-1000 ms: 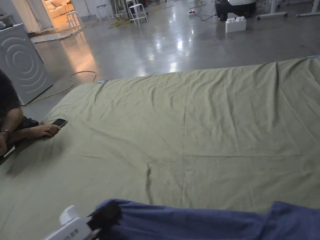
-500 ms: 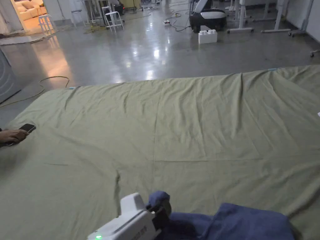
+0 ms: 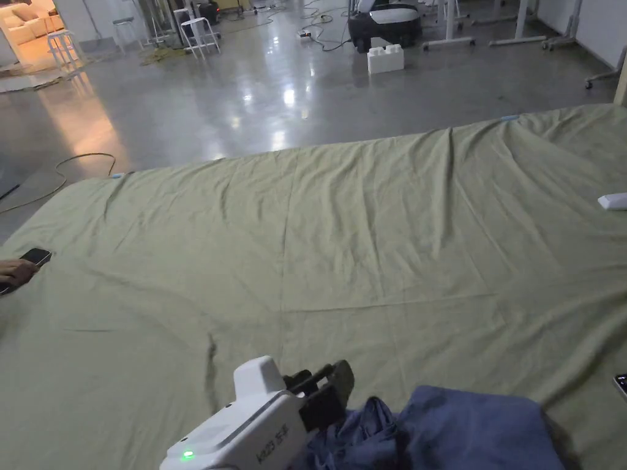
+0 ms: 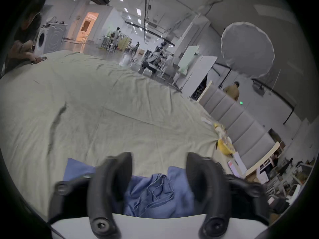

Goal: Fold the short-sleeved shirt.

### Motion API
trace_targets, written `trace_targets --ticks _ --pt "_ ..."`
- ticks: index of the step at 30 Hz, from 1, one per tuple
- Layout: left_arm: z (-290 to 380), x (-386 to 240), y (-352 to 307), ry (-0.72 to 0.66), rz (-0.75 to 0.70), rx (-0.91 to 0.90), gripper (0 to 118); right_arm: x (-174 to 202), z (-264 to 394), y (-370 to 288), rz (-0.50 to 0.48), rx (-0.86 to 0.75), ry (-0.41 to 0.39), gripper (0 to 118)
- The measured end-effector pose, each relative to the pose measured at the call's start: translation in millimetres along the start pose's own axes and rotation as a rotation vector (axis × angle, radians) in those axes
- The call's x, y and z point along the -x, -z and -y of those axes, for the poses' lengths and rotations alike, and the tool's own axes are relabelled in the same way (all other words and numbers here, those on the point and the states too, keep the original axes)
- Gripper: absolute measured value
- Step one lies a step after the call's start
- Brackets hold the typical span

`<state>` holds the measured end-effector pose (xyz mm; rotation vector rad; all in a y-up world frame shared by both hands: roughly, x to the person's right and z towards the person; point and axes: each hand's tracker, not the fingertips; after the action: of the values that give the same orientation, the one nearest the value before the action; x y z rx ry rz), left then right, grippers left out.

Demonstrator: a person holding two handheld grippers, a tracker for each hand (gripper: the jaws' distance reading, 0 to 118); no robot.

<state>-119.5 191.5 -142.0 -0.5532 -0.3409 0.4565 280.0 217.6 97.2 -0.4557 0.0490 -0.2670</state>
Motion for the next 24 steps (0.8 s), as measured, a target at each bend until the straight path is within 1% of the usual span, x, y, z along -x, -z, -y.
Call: trace_targets --ticks 1,3,4,7,9,10,11,12,14,15,16,17,19,20,24 --pt "5 6 1 -0.014 0.001 0.021 1 1 0 0 -0.002 0.001 -0.008 0" --pt "24 15 15 -0.026 -0.039 0.093 0 4 0 1 -0.019 0.005 -0.018 0" --pt "35 19 28 -0.032 -0.009 0.169 0 4 0 1 -0.026 0.007 -0.020 0" --pt "73 22 63 -0.133 0.036 0.349 0 5 1 2 -0.029 0.014 -0.040 0" --pt "95 12 84 -0.123 0.066 0.420 0 6 1 2 -0.031 0.015 -0.048 0" --pt "98 9 87 -0.105 0.087 0.402 0 7 0 1 -0.030 0.013 -0.052 0" --pt "96 3 86 -0.061 0.049 0.373 0 10 0 1 -0.029 0.012 -0.056 0" --pt "91 -4 83 -0.047 0.015 0.357 0 11 0 1 -0.030 0.011 -0.058 0" --pt "80 0 74 -0.077 0.041 0.362 0 11 2 3 -0.038 0.011 -0.057 0" --pt "72 7 64 -0.072 0.058 0.337 0 13 0 5 -0.040 0.012 -0.056 0" --pt "62 12 52 -0.057 0.046 0.291 5 13 1 7 -0.043 0.017 -0.054 0" --pt "52 22 39 -0.058 0.023 0.246 23 13 2 9 -0.046 0.020 -0.055 0" --pt "30 54 14 -0.119 0.014 0.203 68 16 1 12 -0.056 0.025 -0.050 0" --pt "22 69 3 -0.153 0.003 0.192 82 15 1 14 -0.066 0.030 -0.045 0" --pt "8 131 -28 -0.323 -0.107 0.112 81 17 2 21 -0.078 0.043 -0.039 0"
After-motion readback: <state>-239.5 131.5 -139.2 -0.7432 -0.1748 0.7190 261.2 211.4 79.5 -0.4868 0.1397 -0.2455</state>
